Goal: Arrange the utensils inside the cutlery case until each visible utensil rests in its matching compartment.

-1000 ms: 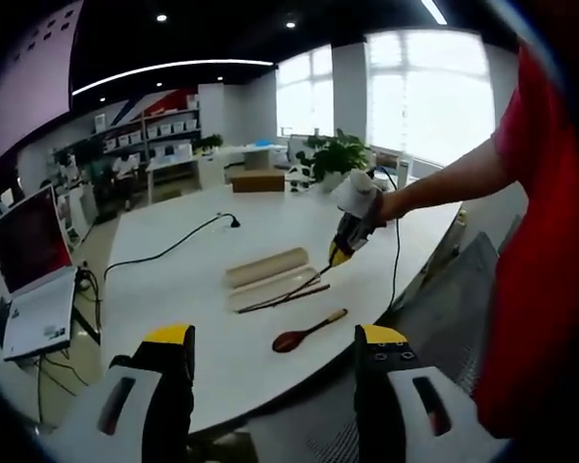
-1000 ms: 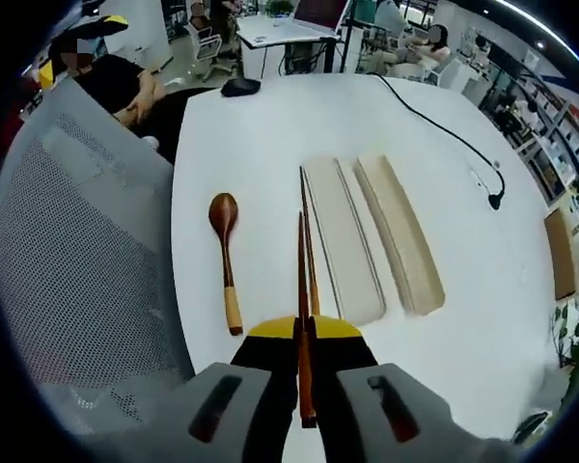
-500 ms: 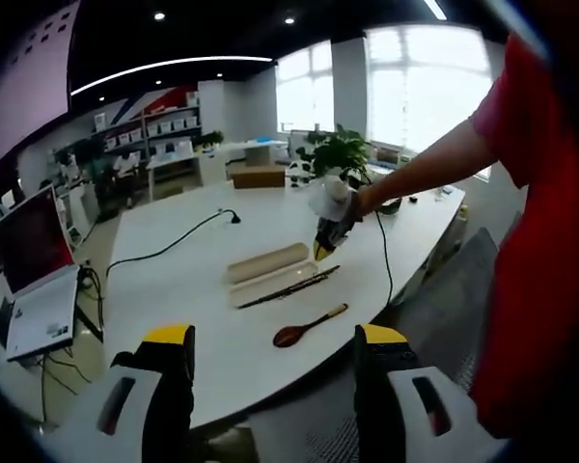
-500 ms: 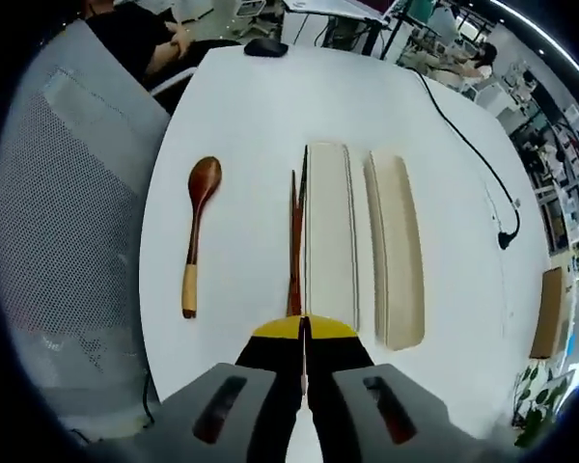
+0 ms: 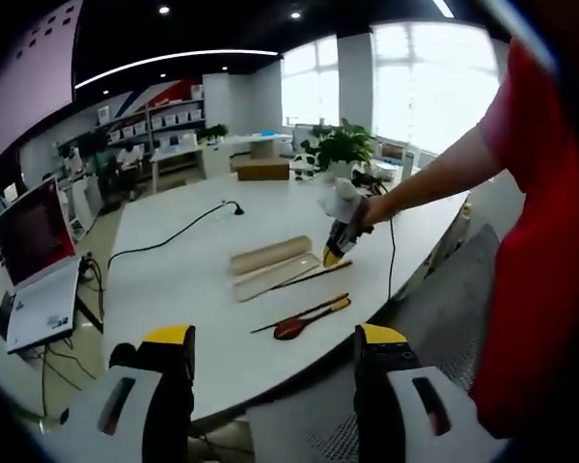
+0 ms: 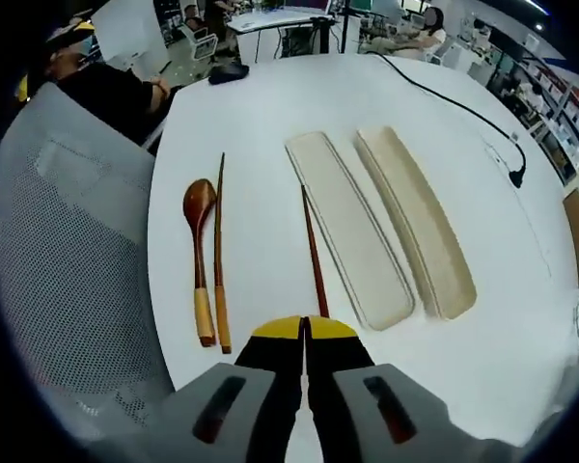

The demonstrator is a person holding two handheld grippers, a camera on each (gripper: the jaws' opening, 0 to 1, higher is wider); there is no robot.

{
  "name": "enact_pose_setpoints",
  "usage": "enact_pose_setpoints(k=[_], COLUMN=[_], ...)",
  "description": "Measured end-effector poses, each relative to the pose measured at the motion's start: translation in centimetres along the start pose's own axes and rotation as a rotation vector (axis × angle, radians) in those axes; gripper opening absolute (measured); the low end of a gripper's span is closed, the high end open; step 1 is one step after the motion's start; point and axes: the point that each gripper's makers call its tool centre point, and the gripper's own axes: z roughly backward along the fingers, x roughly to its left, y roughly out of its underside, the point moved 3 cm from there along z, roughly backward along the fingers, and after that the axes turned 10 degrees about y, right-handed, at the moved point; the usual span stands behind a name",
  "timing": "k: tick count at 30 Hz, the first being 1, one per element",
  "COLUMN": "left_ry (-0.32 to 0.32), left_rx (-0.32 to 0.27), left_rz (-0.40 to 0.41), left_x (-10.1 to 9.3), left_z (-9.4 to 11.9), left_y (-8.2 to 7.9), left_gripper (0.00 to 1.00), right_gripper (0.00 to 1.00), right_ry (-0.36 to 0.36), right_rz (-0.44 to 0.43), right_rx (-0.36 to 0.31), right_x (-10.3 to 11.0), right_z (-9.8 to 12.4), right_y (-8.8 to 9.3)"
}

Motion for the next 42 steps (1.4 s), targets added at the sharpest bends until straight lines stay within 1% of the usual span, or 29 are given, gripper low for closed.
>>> enact_pose_setpoints(k=[2, 3, 6, 8, 10, 12, 14, 16, 18, 22, 24, 25, 29, 31, 35, 37, 38, 42], left_ry=[0.009, 0.012, 0.02, 0.018, 0.018, 0.017, 0.015, 0.014, 0.015, 0.012, 0.01, 0.008, 0.006, 0.005, -0.003, -0.005, -0.005, -0.01], left_rx=[-0.004, -0.004, -0.003, -0.001, -0.002, -0.004, -0.004, -0.006, -0.006, -0.012, -0.017, -0.018, -0.02, -0.02, -0.027, -0.025, -0.025, -0.026], left_rz=[-0.004, -0.005, -0.014, -0.019, -0.016, -0.014, -0.009, -0.008, -0.007, -0.005, 0.0, 0.0, -0.001, 0.0, -0.001, -0.004, -0.007, -0.012], left_x=[-0.1, -0.1, -0.2, -0.2, -0.1, -0.1, -0.1, -0.1, -0.1, 0.0, 0.0, 0.0, 0.0, 0.1, 0.3, 0.3, 0.3, 0.5], left_z=[-0.3, -0.4, -0.6, -0.6, -0.6, -0.5, -0.4, -0.4, -0.3, -0.1, 0.0, 0.0, 0.2, 0.4, 0.7, 0.8, 0.9, 1.2], left_y=[-0.3, -0.3, -0.4, -0.4, -0.3, -0.2, -0.1, -0.1, 0.0, 0.0, 0.1, 0.1, 0.3, 0.3, 0.2, 0.2, 0.2, 0.1], left_gripper=[0.68, 0.68, 0.68, 0.68, 0.68, 0.68, 0.68, 0.68, 0.68, 0.68, 0.68, 0.68, 0.68, 0.68, 0.68, 0.68, 0.68, 0.68], right_gripper=[0.0, 0.0, 0.01, 0.05, 0.04, 0.06, 0.08, 0.08, 0.08, 0.08, 0.07, 0.07, 0.08, 0.07, 0.05, 0.05, 0.05, 0.06], right_ry=[-0.009, -0.024, -0.038, -0.05, -0.049, -0.059, -0.053, -0.049, -0.052, -0.054, -0.042, -0.052, -0.063, -0.055, -0.067, -0.053, -0.065, -0.067], right_rz=[0.006, 0.004, 0.044, 0.058, 0.081, 0.086, 0.111, 0.115, 0.129, 0.141, 0.144, 0.137, 0.159, 0.169, 0.168, 0.193, 0.191, 0.201], right_rx=[-0.01, -0.014, -0.013, -0.013, -0.007, -0.004, 0.008, 0.022, 0.05, 0.063, 0.061, 0.055, 0.079, 0.091, 0.102, 0.109, 0.113, 0.14], right_x=[0.1, 0.1, 0.9, 1.5, 2.0, 2.6, 3.2, 3.5, 3.8, 4.5, 4.6, 5.0, 6.0, 6.1, 6.7, 6.9, 7.2, 7.6], right_z=[-0.1, -0.3, -0.5, -0.7, -1.0, -1.3, -1.8, -2.1, -2.5, -2.7, -2.7, -2.8, -3.2, -3.4, -3.9, -4.2, -4.3, -5.0], right_y=[-0.4, -0.6, -1.0, -1.3, -1.6, -1.8, -1.9, -1.9, -2.1, -2.7, -3.0, -3.3, -3.4, -3.2, -3.3, -3.5, -3.7, -3.6])
